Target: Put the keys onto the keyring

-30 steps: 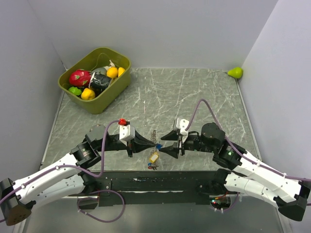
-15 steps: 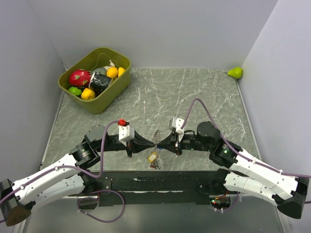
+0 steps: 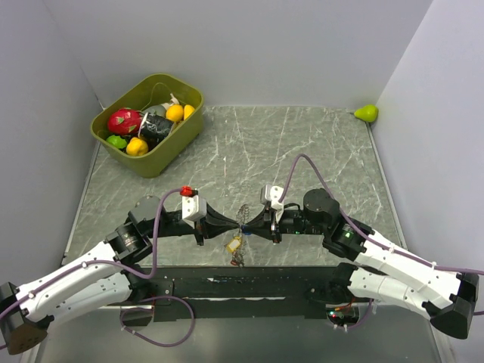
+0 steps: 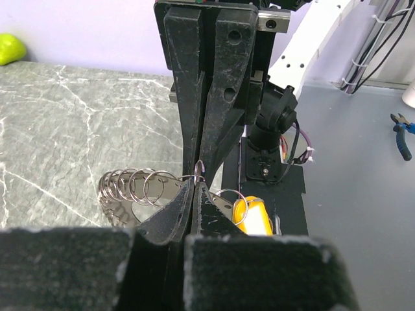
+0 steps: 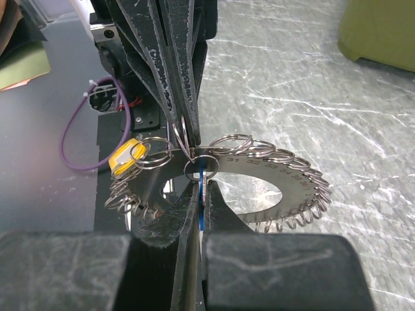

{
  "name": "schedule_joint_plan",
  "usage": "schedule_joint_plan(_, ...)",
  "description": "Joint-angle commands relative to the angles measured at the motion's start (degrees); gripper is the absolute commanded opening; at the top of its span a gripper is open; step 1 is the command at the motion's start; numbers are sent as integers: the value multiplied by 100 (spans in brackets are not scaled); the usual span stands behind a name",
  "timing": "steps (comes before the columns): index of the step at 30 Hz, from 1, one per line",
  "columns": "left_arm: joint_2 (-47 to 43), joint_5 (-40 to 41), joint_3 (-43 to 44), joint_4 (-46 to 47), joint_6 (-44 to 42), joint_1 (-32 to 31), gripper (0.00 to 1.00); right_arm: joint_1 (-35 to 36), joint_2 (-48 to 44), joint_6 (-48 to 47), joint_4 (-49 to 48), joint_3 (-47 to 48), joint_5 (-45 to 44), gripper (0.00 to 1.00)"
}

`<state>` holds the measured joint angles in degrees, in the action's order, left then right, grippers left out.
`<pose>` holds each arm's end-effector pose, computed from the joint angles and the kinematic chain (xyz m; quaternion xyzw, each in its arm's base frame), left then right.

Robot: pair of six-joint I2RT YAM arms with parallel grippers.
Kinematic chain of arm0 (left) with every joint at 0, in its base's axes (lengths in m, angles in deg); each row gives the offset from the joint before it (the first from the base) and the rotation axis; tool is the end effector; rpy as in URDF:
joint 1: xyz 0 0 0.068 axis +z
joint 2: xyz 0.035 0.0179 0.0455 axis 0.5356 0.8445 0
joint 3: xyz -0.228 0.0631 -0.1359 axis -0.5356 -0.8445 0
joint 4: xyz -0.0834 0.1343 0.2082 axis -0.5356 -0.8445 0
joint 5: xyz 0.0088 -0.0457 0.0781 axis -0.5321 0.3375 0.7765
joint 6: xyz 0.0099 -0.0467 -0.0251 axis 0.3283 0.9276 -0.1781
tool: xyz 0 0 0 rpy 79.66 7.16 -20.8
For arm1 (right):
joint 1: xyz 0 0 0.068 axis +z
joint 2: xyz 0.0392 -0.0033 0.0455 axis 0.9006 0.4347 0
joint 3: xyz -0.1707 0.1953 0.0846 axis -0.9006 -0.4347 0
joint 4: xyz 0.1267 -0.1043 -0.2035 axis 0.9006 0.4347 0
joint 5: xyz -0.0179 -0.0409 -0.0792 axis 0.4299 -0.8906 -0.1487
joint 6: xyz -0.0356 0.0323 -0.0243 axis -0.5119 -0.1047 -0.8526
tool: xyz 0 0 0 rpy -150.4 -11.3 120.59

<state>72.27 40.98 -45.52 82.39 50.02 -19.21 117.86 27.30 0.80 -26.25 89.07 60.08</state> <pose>0.0942 -0.1498 0.3232 0.4468 0.5229 -0.5018 0.5245 0.0983 0.1630 0.3193 -0.5050 0.5695 0.4350 0.4810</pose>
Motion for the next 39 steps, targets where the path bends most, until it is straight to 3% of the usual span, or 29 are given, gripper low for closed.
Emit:
schedule_joint_plan(1, -245, 122, 202, 523, -18, -18, 1, -1, 34, -120, 34, -48, 50, 0)
schedule_joint_plan(8, -359, 193, 157, 558, -1, -18, 1, -1, -10, -129, -18, -153, 59, 0)
schedule_joint_plan(12, -333, 201, 175, 479, -18, -17, 1, -1, -159, -76, -123, -250, -73, 7)
schedule_joint_plan(14, -324, 210, 175, 462, -1, -26, 1, -1, -299, -50, -132, -259, -187, 19)
schedule_joint_plan(15, -342, 210, 175, 462, -1, -26, 1, -1, -361, -32, -159, -294, -214, 35)
schedule_joint_plan(17, -359, 236, 158, 435, -18, -26, 1, -1, -580, -6, -185, -329, -336, 55)
schedule_joint_plan(19, -359, 280, 149, 400, -36, -18, 1, -10, -834, 12, -325, -452, -442, 67)
schedule_joint_plan(20, -359, 298, 140, 365, -36, -17, 1, -1, -914, 47, -361, -487, -503, 78)
schedule_joint_plan(23, -412, 394, 105, 295, -27, -17, 1, -10, -1187, 91, -457, -575, -636, 87)
schedule_joint_plan(30, -465, 526, -1, 251, -44, -17, 1, -1, -1574, 205, -695, -751, -811, 98)
schedule_joint_plan(39, -316, 676, -18, 268, -62, -17, 1, -1, -1539, 232, -721, -751, -899, 100)
